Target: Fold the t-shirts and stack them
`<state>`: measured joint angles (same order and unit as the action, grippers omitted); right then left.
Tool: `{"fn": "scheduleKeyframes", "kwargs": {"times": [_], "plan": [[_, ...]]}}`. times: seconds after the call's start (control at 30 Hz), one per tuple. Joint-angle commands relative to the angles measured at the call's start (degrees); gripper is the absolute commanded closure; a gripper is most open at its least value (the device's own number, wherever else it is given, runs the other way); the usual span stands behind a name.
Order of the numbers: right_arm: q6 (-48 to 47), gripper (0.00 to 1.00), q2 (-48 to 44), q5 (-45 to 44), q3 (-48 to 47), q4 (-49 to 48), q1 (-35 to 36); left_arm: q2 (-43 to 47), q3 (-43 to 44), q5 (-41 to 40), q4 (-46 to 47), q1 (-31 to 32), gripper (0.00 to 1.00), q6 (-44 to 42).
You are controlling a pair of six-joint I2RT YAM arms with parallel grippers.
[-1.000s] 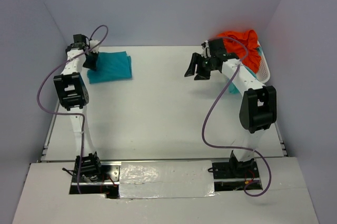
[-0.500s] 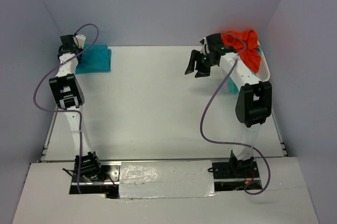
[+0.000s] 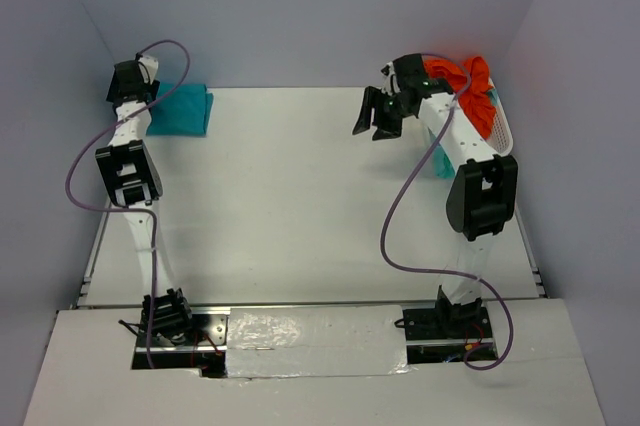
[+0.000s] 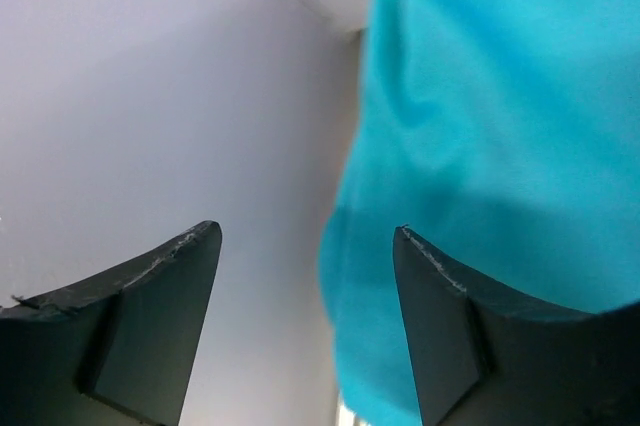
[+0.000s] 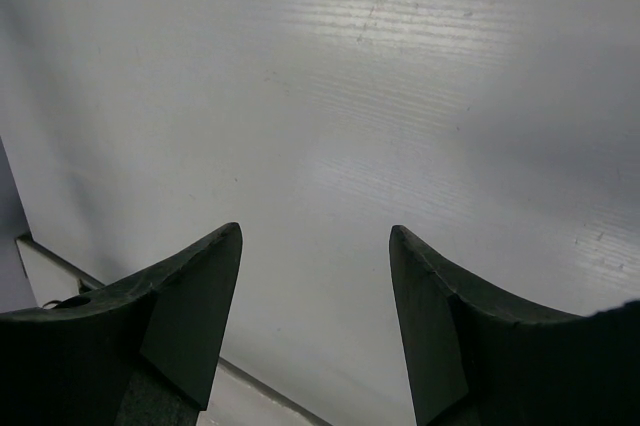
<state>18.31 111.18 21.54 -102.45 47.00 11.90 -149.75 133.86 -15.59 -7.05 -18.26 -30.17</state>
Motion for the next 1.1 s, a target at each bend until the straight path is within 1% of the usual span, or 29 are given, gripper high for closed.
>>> {"fn": "scheduleKeyframes", "kwargs": {"times": [0.0, 0.07, 0.1, 0.13, 0.2, 0.23, 0.27, 0.3, 0.33, 0.37, 0.4, 0.47, 0.5, 0.53, 0.57, 0.63, 0.67, 0.73, 0.83, 0.9, 0.97, 1.0, 1.07], "plan": [[-0.5, 0.31, 0.2, -1.4, -5.8, 2.5, -1.4, 4.8, -1.0, -8.4, 0.8, -0.6, 0.19, -0.2], [0.1, 0.31, -0.1, -2.0, -8.5, 3.5, -2.8, 8.7, -3.1, -8.7, -0.6, -0.7, 0.20, 1.3], [0.3, 0.31, 0.0, -2.3, -10.0, 4.0, -3.5, 10.4, -5.7, -7.4, -1.6, -0.6, 0.20, 2.6], [0.4, 0.31, 0.4, -3.6, -13.3, 5.5, -5.6, 14.1, -6.8, -5.9, -2.3, -0.5, 0.20, 3.3], [0.6, 0.31, 1.2, -5.8, -16.4, 7.0, -8.1, 17.3, -7.3, 0.7, -5.5, 0.0, 0.20, 4.9], [1.3, 0.30, 1.7, -8.1, -17.4, 7.6, -10.9, 19.6, -6.6, 3.1, -11.3, 1.0, 0.20, 5.6], [1.6, 0.30, 2.4, -9.4, -18.3, 7.8, -11.5, 20.6, -5.8, 5.2, -14.4, 1.8, 0.22, 5.9], [2.0, 0.30, 2.6, -11.2, -18.3, 7.7, -14.3, 21.8, -5.5, 8.6, -17.0, 2.7, 0.22, 5.8], [2.3, 0.30, 2.9, -13.6, -18.4, 7.7, -15.5, 24.5, -5.9, 9.8, -21.1, 4.9, 0.22, 5.6], [2.2, 0.30, 3.4, -19.4, -18.6, 7.6, -17.1, 25.9, -8.2, 10.8, -22.6, 6.0, 0.22, 5.7], [1.9, 0.30, 3.7, -21.4, -18.5, 7.5, -17.9, 27.5, -9.8, 13.6, -23.8, 8.2, 0.21, 5.7], [2.0, 0.27, 4.4, -26.4, -17.8, 6.5, -20.0, 31.4, -14.0, 16.7, -26.4, 9.8, 0.21, 7.7], [2.3, 0.24, 4.9, -27.0, -17.5, 6.3, -20.9, 32.2, -14.9, 21.3, -27.7, 11.0, 0.21, 9.9], [3.1, 0.19, 6.4, -27.3, -17.8, 6.1, -21.6, 33.0, -15.2, 23.3, -30.5, 11.5, 0.20, 10.7], [3.7, 0.17, 7.3, -28.6, -18.0, 5.9, -22.9, 33.3, -16.4, 24.5, -31.5, 11.9, 0.19, 11.4], [3.8, 0.06, 9.9, -29.5, -18.5, 4.3, -23.5, 33.9, -18.6, 24.9, -33.2, 13.4, 0.19, 11.7], [3.3, 0.00, 10.5, -27.8, -18.6, 3.2, -23.4, 34.1, -19.2, 24.8, -33.5, 13.9, 0.20, 12.0], [2.7, 0.00, 12.3, -26.2, -19.1, 1.4, -23.0, 34.2, -20.2, 25.2, -34.2, 13.9, 0.20, 12.3], [2.2, 0.00, 14.8, -28.0, -19.6, 1.4, -22.4, 34.4, -21.3, 24.4, -34.3, 13.9, 0.20, 12.7], [2.4, 0.00, 17.0, -29.9, -20.6, 3.3, -22.5, 34.6, -21.6, 24.4, -34.3, 13.9, 0.20, 13.1], [2.0, 0.00, 20.7, -30.2, -22.6, 7.3, -22.4, 35.0, -22.0, 24.5, -34.5, 13.9, 0.20, 13.0], [1.6, 0.00, 21.0, -31.1, -21.7, 7.8, -22.0, 35.6, -22.0, 24.4, -34.6, 13.8, 0.20, 12.7], [0.0, 0.01, 19.7, -32.4, -18.8, 5.8, -21.4, 36.1, -22.3, 23.5, -34.4, 13.9, 0.20, 12.2]]}}
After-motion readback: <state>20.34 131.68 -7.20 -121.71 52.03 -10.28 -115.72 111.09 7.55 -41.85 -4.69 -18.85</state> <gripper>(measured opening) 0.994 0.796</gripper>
